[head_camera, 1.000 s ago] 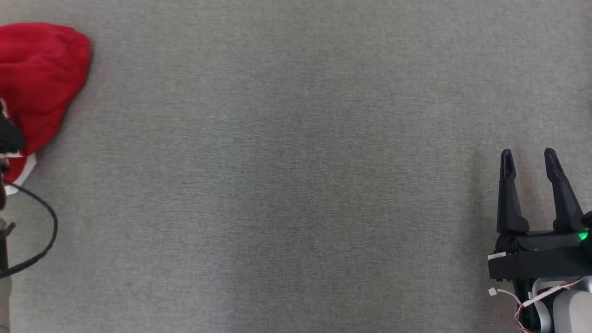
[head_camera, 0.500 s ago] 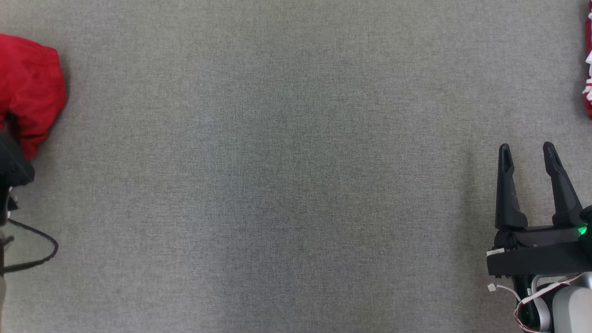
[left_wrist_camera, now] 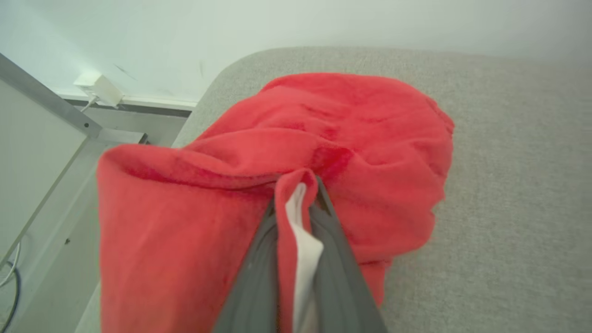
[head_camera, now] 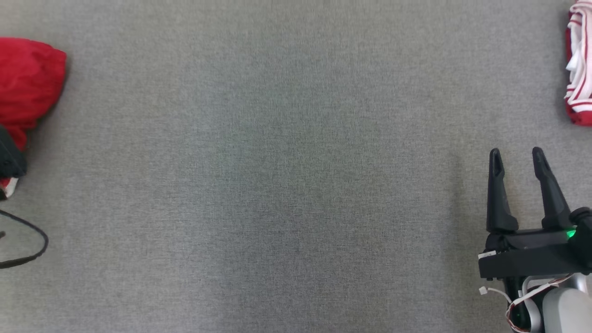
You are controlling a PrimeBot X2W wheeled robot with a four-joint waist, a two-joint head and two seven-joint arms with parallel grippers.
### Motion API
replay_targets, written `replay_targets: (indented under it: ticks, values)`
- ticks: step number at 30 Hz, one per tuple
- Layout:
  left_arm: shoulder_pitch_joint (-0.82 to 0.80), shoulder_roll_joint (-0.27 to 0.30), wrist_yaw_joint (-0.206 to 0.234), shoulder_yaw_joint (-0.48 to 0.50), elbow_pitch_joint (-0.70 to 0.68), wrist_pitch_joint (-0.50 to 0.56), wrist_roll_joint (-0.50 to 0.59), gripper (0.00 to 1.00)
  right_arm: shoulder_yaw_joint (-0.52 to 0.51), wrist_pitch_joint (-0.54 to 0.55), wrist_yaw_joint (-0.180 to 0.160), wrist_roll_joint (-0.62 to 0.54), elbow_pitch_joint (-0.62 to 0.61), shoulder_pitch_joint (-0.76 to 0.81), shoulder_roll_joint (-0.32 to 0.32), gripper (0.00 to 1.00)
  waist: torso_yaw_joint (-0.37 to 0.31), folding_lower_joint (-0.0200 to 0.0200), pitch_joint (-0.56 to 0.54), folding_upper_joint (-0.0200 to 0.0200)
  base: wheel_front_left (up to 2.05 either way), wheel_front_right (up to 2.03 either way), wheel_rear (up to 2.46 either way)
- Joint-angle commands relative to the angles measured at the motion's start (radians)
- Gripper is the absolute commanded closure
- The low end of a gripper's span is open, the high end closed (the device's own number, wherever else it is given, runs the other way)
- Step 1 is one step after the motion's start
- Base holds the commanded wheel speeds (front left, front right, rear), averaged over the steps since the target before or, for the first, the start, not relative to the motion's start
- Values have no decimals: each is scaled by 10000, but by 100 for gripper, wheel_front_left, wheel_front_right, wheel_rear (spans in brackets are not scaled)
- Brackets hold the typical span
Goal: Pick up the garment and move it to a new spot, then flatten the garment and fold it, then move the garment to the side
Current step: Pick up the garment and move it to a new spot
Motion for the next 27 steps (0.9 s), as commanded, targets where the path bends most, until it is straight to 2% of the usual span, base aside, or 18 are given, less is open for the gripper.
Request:
replay_targets:
  ticks: [1, 7, 12, 16, 22, 27]
  values:
    - [-187, 115, 27, -74, -179, -418, 148, 100, 40, -112, -30, 83, 106, 77, 55, 0, 55, 0, -267, 0, 0, 0, 0]
    - [-536, 10, 19, -457, -827, -1466, 321, 100, 156, -380, -30, 229, 546, 146, 140, 0, 136, 0, -851, 0, 0, 0, 0]
    - [-946, -239, 14, -1087, -2261, -2282, 332, 100, 190, -649, -30, 418, 993, 206, 216, 0, 58, 0, -1395, 0, 0, 0, 0]
    - [-1085, -585, 13, -1611, -3693, -2272, 198, 100, 229, -861, -30, 583, 1306, 221, 260, 0, -201, 0, -1619, 0, 0, 0, 0]
    - [-752, -1159, 12, -2256, -5753, -1717, -68, 100, 526, -1158, -30, 867, 1791, 180, 314, 0, -1042, 0, -1734, 0, 0, 0, 0]
    - [198, -2053, 223, -2701, -7365, -1253, -401, 100, 743, -1398, -30, 1352, 2294, 171, 332, 0, -2101, 0, -1876, 0, 0, 0, 0]
